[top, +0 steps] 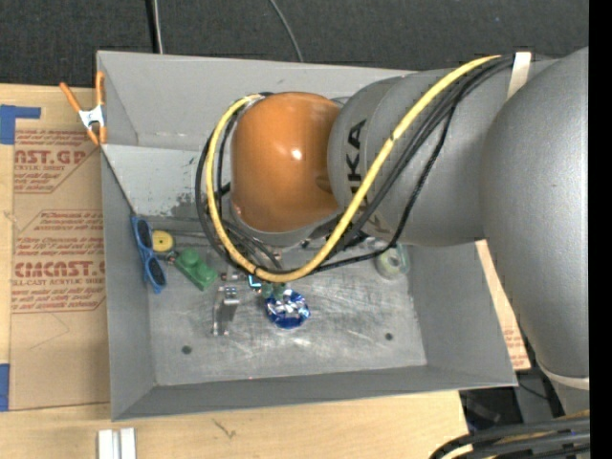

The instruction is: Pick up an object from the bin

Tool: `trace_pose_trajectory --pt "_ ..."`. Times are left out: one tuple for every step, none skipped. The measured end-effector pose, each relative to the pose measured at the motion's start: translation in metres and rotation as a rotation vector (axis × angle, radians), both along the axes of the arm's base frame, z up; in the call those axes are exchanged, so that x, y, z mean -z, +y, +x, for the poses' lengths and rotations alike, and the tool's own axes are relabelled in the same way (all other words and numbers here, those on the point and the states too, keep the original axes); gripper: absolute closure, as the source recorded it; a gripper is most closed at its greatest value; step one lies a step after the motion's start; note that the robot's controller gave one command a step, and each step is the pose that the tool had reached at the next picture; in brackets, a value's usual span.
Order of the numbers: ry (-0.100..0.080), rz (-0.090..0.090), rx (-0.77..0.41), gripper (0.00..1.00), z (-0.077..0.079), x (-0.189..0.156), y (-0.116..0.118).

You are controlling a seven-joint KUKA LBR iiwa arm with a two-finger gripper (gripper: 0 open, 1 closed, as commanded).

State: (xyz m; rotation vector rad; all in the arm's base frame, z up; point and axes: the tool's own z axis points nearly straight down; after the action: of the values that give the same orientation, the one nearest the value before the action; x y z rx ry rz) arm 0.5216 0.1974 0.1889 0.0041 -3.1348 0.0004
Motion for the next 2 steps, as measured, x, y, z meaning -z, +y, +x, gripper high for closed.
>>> trace_pose_trajectory --pt "-0.009 -0.002 0.427 0.0 0.024 -0.009 -0.049" --pt "-0.016 0.003 0.305 0.0 -0.034 0.118 -0.11"
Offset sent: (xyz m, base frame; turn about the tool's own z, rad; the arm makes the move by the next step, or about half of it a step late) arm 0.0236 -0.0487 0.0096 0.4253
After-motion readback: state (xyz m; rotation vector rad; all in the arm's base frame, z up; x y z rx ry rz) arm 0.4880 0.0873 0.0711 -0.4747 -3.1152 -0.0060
